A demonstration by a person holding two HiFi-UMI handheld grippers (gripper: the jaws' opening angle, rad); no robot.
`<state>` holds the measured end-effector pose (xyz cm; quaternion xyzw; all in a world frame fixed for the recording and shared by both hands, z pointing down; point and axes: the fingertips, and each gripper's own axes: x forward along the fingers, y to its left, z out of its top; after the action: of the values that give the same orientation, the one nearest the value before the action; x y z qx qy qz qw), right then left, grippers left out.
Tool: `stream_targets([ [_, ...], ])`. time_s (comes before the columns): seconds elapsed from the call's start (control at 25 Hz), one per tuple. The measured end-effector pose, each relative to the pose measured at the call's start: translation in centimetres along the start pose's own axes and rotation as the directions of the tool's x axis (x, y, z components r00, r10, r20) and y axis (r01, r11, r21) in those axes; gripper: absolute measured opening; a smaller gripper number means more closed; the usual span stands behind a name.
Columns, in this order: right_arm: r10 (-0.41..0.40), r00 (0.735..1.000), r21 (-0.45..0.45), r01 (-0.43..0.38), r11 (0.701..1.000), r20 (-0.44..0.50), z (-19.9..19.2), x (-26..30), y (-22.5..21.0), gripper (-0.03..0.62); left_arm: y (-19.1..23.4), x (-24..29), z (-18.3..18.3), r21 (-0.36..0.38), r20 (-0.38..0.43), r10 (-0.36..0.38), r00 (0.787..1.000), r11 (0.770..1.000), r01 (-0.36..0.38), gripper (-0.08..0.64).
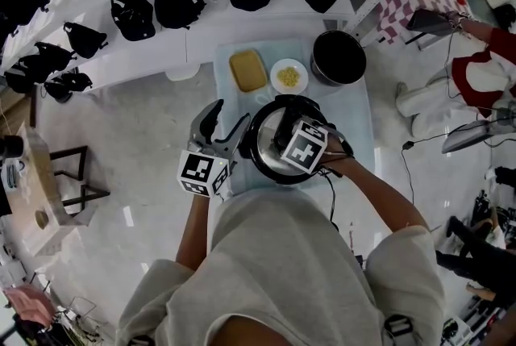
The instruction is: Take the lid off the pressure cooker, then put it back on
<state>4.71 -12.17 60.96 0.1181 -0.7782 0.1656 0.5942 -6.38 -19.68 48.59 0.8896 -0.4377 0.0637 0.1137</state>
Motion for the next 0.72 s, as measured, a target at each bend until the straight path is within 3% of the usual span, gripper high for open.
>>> stream_targets([
  [0.2,0.009,1.000,-0.043,-0.010,0.999,-0.013,0.0,0.0,0.3,0.275,-0.7,0.5,0.0,-0.003,-0.002,-0.015,1.000,1.000,0.015,0.258],
  [0.36,0.028,0.999,-0.159,-0.034,0.987,-0.038,-0.3,0.1,0.5,0.278,-1.5,0.8,-0.1,0.001,-0.007,-0.025,1.000,1.000,0.025,0.258],
  [0.44,0.043,0.997,-0.267,-0.060,0.962,-0.070,-0.4,0.3,0.8,0.278,-1.6,0.9,-0.2,0.003,-0.010,-0.024,1.000,1.000,0.024,0.258],
  [0.56,0.060,0.991,-0.430,-0.106,0.897,-0.118,-0.6,0.4,1.3,0.278,-1.6,1.0,0.1,0.007,-0.009,-0.016,1.000,1.000,0.016,0.258],
  [0.64,0.061,0.989,-0.482,-0.120,0.868,-0.136,-0.7,0.4,1.6,0.279,-1.6,1.0,0.3,0.010,-0.008,-0.012,1.000,1.000,0.012,0.258],
  [0.72,0.064,0.989,-0.494,-0.123,0.861,-0.134,-0.7,0.4,1.7,0.279,-1.6,1.1,0.4,0.013,-0.010,-0.009,1.000,1.000,0.009,0.258],
])
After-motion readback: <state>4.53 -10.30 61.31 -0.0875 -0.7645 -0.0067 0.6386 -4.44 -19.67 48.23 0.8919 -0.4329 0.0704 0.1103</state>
